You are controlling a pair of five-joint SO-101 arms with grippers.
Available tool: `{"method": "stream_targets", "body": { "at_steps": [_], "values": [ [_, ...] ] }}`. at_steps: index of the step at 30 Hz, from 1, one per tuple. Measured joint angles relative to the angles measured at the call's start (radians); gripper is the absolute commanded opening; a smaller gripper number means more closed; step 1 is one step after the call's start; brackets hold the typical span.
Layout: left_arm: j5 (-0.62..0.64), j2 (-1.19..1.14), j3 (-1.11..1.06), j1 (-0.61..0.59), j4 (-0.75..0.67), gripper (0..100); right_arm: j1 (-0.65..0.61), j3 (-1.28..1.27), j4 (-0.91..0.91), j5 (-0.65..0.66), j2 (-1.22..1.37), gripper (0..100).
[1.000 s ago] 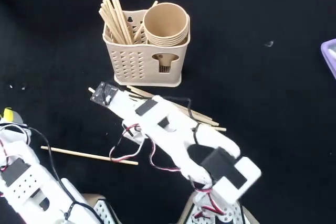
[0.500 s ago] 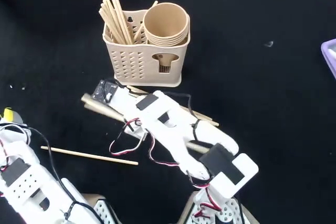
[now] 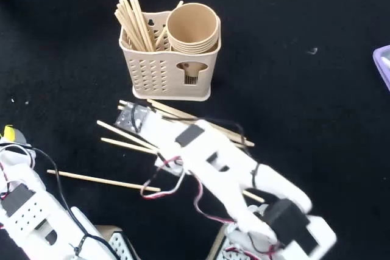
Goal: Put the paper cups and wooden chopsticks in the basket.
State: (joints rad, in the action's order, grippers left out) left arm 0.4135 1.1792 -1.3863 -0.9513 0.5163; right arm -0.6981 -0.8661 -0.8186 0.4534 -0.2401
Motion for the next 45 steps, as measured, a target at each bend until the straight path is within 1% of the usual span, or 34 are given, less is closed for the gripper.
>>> {"method": "stream_targets", "body": {
  "at_steps": [4,8,10,14,18,23,35,41,43,45],
  "values": [
    [0.0,0.0,0.0,0.0,0.0,25,0.0,-0.028,0.017,0.025,-0.015,2.1],
    [0.0,0.0,0.0,0.0,0.0,26,0.0,-0.028,0.018,0.048,0.023,11.8],
    [0.0,0.0,0.0,0.0,0.0,26,-0.002,-0.028,0.02,0.054,0.068,13.9],
    [0.0,0.0,0.0,0.0,0.0,26,-0.031,0.005,0.02,0.054,0.137,9.9],
    [0.0,0.0,0.0,0.0,0.0,26,-0.032,0.026,0.018,0.054,0.144,0.6],
    [0.0,0.0,0.0,0.0,0.0,26,-0.032,0.029,0.02,0.054,0.118,1.1],
    [0.0,0.0,0.0,0.0,0.0,26,-0.032,-0.064,0.021,0.054,-0.106,1.1],
    [0.0,0.0,0.0,0.0,0.0,26,-0.02,-0.109,0.075,0.017,-0.141,1.6],
    [0.0,0.0,0.0,0.0,0.0,26,-0.021,-0.112,0.075,0.018,-0.141,4.6],
    [0.0,0.0,0.0,0.0,0.0,26,-0.021,-0.112,0.052,0.018,-0.141,13.0]
  ]
}}
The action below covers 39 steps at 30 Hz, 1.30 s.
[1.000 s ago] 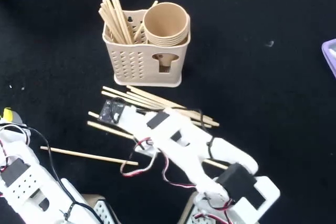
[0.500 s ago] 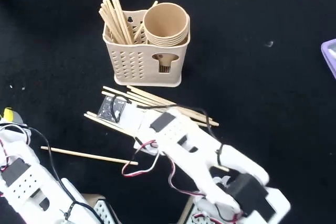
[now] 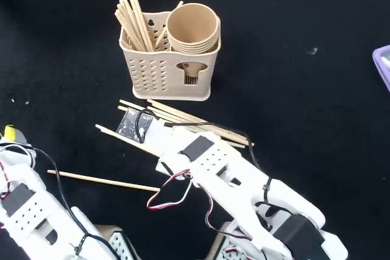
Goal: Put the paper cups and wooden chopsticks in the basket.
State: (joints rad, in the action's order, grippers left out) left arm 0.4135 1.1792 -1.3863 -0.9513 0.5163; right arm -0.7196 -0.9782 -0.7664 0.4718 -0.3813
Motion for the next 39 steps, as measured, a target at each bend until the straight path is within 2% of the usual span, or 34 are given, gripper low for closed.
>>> {"method": "stream_targets", "body": {
  "at_steps": [3,7,19,32,35,39],
  "values": [
    [0.0,0.0,0.0,0.0,0.0,26,0.0,0.02,-0.1,-0.002,0.003,21.8],
    [0.0,0.0,0.0,0.0,0.0,26,0.0,0.063,-0.144,-0.002,0.048,19.5],
    [0.0,0.0,0.0,0.0,0.0,26,-0.063,0.068,0.012,-0.055,0.08,26.5],
    [0.0,0.0,0.0,0.0,0.0,26,-0.074,0.219,0.057,-0.064,0.37,26.4],
    [0.0,0.0,0.0,0.0,0.0,26,-0.074,0.226,0.057,-0.064,0.373,20.6],
    [0.0,0.0,0.0,0.0,0.0,26,-0.083,0.227,0.06,-0.064,0.376,5.5]
  ]
}}
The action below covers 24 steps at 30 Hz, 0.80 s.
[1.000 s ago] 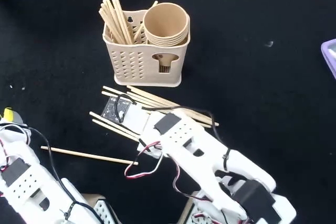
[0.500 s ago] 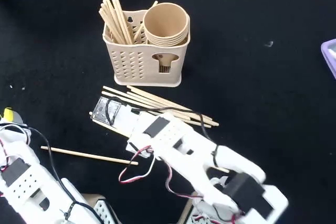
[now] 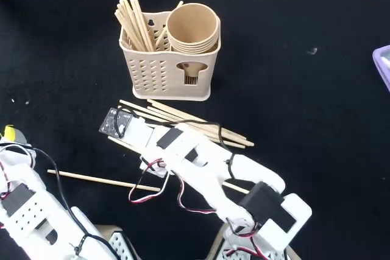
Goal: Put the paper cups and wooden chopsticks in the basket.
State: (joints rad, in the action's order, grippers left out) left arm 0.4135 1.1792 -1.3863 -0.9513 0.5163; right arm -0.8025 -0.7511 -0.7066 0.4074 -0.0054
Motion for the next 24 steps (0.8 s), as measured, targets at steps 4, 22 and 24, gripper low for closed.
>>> {"method": "stream_targets", "body": {
  "at_steps": [4,22,24],
  "values": [
    [0.0,0.0,0.0,0.0,0.0,26,-0.031,0.003,0.006,0.052,0.009,0.9],
    [0.0,0.0,0.0,0.0,0.0,26,0.02,-0.13,0.006,0.008,-0.333,1.1],
    [0.0,0.0,0.0,0.0,0.0,26,0.041,-0.164,0.006,-0.009,-0.414,1.1]
  ]
}}
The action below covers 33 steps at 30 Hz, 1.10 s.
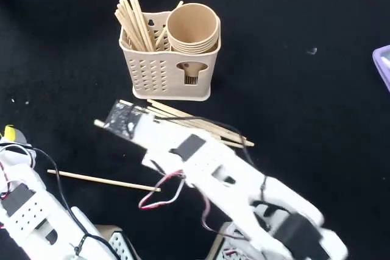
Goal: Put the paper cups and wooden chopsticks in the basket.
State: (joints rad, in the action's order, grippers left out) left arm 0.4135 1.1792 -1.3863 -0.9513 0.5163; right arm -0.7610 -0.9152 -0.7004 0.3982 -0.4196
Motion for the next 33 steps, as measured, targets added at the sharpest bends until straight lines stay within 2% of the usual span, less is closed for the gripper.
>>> {"method": "stream_targets", "body": {
  "at_steps": [10,15,23,26,31,33],
  "values": [
    [0.0,0.0,0.0,0.008,0.0,25,0.152,-0.052,-0.043,-0.069,-0.399,1.1],
    [0.0,0.0,0.0,0.008,0.0,25,0.164,-0.052,-0.049,-0.121,-0.574,1.1],
    [0.0,0.0,-0.011,0.012,0.0,25,0.17,0.137,-0.069,-0.135,-0.624,1.1],
    [0.0,0.0,-0.023,0.061,0.0,25,0.17,0.196,0.034,-0.18,-0.612,1.1],
    [-0.035,0.0,-0.023,0.087,0.0,25,0.17,0.219,0.348,-0.325,-0.463,1.1],
    [-0.04,0.0,-0.023,0.089,0.0,25,0.17,0.241,0.462,-0.338,-0.381,1.1]
  ]
}}
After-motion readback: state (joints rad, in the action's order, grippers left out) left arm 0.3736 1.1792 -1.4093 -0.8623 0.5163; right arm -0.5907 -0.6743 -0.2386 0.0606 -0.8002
